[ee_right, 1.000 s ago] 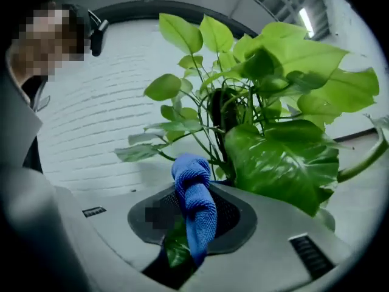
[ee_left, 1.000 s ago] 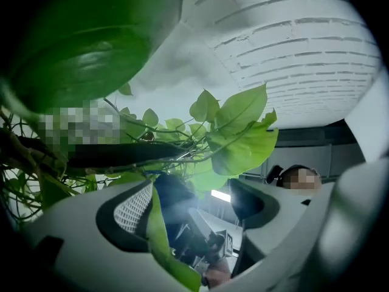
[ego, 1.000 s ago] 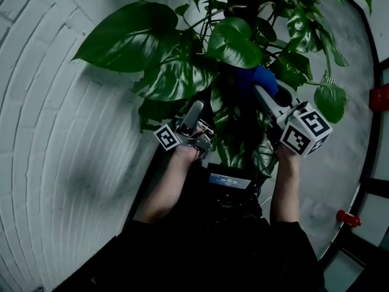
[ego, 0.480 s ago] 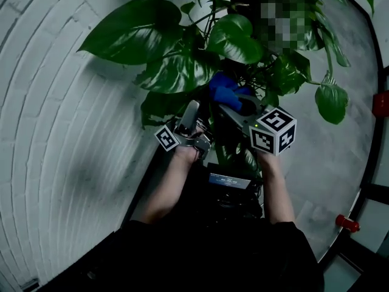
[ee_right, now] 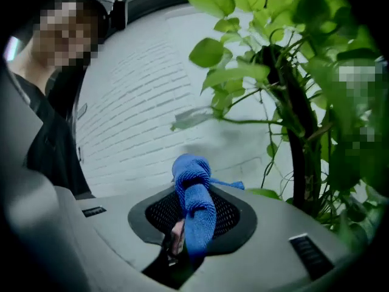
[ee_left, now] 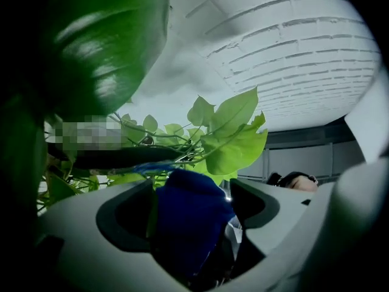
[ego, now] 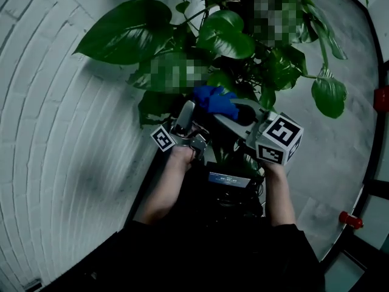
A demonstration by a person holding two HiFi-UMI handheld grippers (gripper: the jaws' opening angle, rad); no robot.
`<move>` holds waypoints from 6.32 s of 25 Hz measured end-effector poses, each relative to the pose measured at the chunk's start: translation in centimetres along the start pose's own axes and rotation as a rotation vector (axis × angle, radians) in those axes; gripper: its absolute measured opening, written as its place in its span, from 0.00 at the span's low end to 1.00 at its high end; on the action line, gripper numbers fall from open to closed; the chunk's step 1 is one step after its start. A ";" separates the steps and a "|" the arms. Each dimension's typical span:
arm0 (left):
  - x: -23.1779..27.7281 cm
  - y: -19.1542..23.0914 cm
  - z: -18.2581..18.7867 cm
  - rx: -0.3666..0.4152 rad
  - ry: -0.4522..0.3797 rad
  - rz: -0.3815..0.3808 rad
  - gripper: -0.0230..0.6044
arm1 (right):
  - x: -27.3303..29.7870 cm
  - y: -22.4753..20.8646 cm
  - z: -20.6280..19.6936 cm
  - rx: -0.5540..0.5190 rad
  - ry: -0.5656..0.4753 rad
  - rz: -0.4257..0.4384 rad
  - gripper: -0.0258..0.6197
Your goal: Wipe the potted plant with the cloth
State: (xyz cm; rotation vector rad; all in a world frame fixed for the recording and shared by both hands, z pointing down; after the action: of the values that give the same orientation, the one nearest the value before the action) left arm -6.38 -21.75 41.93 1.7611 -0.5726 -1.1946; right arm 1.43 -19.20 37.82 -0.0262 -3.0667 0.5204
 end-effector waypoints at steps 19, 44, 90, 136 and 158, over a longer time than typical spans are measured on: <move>-0.6 2.3 -4.5 -0.040 0.136 0.019 0.67 | -7.1 -7.3 -3.5 0.103 0.082 -0.395 0.23; -1.6 1.1 -3.6 -0.077 0.120 -0.034 0.67 | -1.3 2.2 -3.0 0.294 -0.124 0.110 0.23; -6.1 0.8 -5.7 -0.052 0.089 0.025 0.67 | -10.5 9.1 -1.6 0.045 -0.274 -0.186 0.23; 0.2 5.0 -9.0 -0.003 -0.167 0.092 0.71 | -8.9 -13.2 -7.3 0.107 0.141 -0.048 0.23; 2.3 5.6 -8.8 -0.044 -0.146 0.056 0.71 | -14.8 -13.8 -4.8 -0.243 0.209 -0.308 0.22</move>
State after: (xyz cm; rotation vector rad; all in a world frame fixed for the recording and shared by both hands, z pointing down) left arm 3.08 -22.53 46.79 1.6197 -0.6715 -1.2946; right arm 16.19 -30.95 46.49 0.3558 -2.8322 0.1182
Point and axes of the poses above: the fingertips, and each gripper's own axes: x forward along the fingers, y to its left, z out of its top, the point moved 2 cm from there along -x, backward along the fingers, and after that the axes turned 15 degrees about z, right-handed, at the moved point
